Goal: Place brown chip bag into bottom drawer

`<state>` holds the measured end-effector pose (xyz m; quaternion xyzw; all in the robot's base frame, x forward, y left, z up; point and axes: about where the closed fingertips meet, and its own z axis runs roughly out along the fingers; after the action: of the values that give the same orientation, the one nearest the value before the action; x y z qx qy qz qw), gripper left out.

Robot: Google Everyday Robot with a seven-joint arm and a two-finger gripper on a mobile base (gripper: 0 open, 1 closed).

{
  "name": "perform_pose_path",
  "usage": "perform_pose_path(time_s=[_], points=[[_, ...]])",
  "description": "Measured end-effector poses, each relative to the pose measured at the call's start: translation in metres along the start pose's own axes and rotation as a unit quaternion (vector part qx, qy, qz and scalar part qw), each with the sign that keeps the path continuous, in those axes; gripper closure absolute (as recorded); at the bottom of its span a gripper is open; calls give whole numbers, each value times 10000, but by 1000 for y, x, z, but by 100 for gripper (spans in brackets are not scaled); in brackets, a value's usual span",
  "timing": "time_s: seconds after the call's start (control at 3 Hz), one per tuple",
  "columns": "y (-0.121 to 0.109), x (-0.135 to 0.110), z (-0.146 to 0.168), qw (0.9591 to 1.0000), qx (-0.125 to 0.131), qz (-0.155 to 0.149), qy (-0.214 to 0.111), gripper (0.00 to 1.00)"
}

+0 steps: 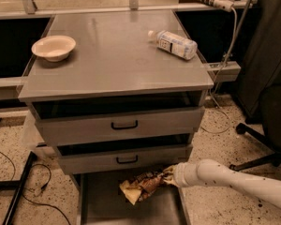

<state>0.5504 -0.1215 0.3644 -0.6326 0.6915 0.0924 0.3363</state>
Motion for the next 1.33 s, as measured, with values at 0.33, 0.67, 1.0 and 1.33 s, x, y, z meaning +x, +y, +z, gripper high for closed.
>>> perform_pose_path(time_s=[0.33, 0.67, 1.0, 1.33], points=[[2, 2, 3, 9999, -59, -96, -6, 100], [6, 3, 9, 9999, -105, -118, 19, 100], [35, 21, 48, 9992, -382, -52, 87, 100], [71, 49, 93, 9979, -619, 16, 193, 100]])
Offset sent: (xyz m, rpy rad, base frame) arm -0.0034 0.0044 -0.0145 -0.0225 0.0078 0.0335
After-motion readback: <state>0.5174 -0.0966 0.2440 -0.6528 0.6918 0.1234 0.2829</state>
